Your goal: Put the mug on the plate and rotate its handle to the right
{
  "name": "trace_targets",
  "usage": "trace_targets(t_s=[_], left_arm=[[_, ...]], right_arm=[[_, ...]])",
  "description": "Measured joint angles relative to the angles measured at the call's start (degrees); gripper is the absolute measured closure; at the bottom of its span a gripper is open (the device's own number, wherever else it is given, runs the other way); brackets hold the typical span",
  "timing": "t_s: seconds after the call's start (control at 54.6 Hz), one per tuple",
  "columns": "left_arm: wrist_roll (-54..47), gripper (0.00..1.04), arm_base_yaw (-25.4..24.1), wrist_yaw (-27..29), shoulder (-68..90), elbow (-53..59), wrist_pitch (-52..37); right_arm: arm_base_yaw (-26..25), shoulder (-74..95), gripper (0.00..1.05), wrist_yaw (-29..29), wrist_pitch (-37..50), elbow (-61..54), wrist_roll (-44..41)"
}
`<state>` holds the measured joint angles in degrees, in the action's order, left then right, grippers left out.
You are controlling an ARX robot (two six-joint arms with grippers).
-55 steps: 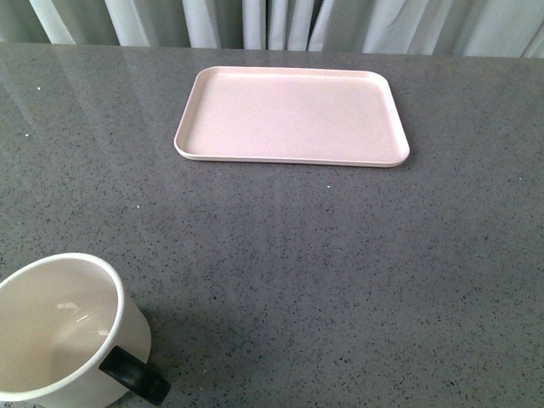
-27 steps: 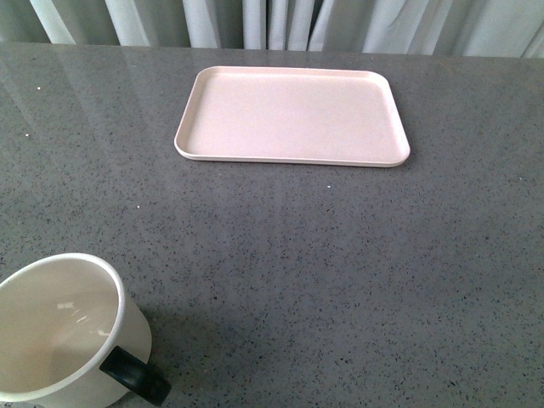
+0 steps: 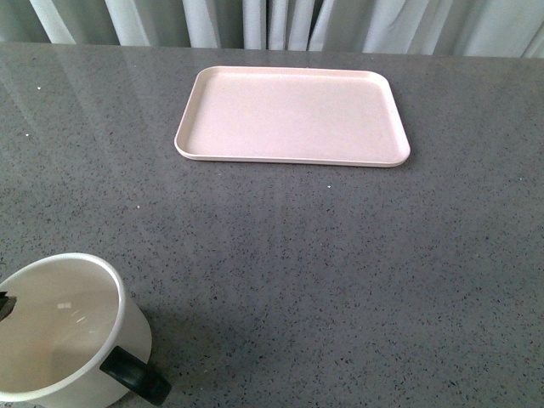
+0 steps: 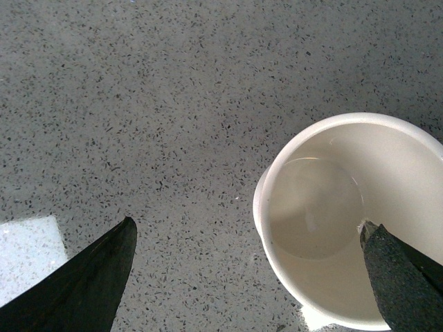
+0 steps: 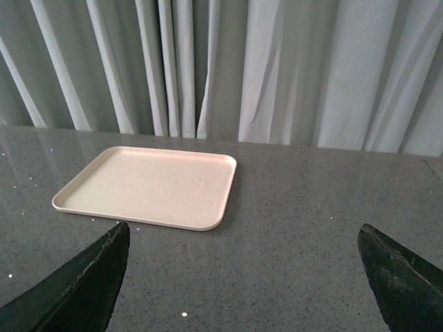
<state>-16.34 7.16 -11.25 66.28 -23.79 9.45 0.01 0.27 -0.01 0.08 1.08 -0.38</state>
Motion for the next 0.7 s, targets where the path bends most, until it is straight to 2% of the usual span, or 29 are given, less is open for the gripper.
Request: trace_targets(t_s=[0.696], left_arm=[[-3.78,0.09,1.64,-0.81,15.78,-7.39,-1.25]], right_arm=[[0.0,0.0,0.09,0.02,0.0,0.0,0.0]])
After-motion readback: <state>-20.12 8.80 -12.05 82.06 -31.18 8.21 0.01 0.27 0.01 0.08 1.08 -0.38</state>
